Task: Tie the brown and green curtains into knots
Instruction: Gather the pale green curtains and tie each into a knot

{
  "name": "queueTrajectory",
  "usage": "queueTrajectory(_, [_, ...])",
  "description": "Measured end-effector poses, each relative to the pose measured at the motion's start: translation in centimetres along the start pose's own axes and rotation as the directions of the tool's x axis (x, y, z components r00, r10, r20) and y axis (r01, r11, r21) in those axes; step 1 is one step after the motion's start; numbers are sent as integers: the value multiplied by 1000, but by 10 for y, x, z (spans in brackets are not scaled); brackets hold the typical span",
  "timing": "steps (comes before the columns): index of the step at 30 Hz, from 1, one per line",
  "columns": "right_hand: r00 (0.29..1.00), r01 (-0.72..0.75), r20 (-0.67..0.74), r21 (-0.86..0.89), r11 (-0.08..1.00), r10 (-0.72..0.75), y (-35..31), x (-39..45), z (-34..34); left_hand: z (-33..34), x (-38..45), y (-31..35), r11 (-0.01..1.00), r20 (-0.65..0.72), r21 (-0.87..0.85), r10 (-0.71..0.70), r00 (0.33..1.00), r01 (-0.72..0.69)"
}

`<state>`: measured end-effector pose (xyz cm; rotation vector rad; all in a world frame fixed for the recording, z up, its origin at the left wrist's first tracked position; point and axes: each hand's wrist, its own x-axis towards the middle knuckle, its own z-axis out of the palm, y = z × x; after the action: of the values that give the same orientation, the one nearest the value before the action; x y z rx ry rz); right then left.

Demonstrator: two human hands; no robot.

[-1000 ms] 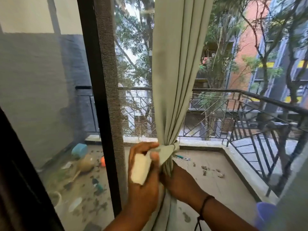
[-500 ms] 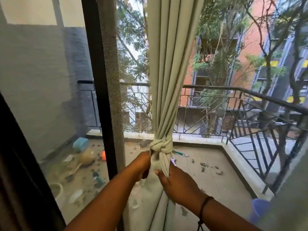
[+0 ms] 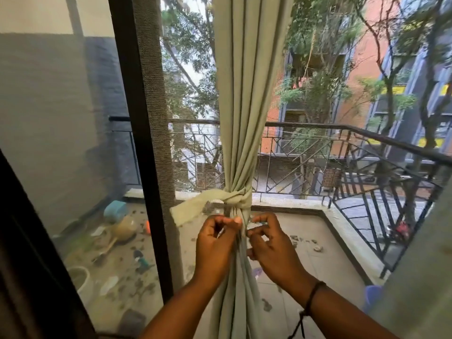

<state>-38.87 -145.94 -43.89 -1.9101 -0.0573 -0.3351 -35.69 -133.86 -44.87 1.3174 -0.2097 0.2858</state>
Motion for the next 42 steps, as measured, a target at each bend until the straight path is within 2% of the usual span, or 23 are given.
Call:
queueTrajectory(3, [995,-95,47,147,985,89,14,-2,0,-13,4,-16,981,103,190,18,995,-37])
queueTrajectory(6, [988,-128,88,39,991,124,27,1,-2,-21,-1,-31,962,224,271,-39,974,-24])
queueTrajectory(9, [986,-124,109,-31,992,127,36,9,-8,-28,-3,-37,965,234,196,-220,947,176])
queueTrajectory(11, [987,-42,148,-142,989,63,42,12,-12,-32,-1,-37,944,231,151,-321,918,293])
queueTrajectory(13, [984,22,179,-233,972,20,47,14,-13,-34,0,-35,922,251,159,-383,889,353])
queueTrajectory(17, [985,19,170,-238,971,23,52,15,-11,-30,-1,-38,876,258,64,-477,840,478])
queueTrajectory(18, [987,30,160,-264,964,13,54,15,-9,-27,-4,-40,883,251,73,-467,848,464])
queueTrajectory(20, [991,57,135,-306,950,-16,58,15,-6,-18,-11,-47,914,222,210,-391,893,348])
queueTrajectory(24, [992,64,121,-277,959,-31,58,14,-3,-3,-20,-64,888,157,460,-68,985,-12])
queueTrajectory(27, [982,95,182,-261,961,-48,59,11,-2,-1,-22,-64,874,51,486,-19,999,-8])
queueTrajectory(30, [983,93,180,-310,946,-38,66,11,-13,-17,-22,-63,903,-55,423,-60,997,77])
queueTrajectory(32, [986,101,159,-360,928,-46,70,16,-27,-28,-20,-56,912,-115,404,-22,993,67])
queueTrajectory(37, [980,199,108,-531,824,-167,67,31,-63,-26,-22,-27,829,-157,546,244,957,-122])
queueTrajectory(39, [981,185,63,-562,806,-182,57,35,-78,-25,-23,-26,797,-200,581,335,921,-163])
queueTrajectory(42, [960,232,16,-608,759,-280,45,38,-99,-22,-25,-31,786,-271,591,408,872,-184])
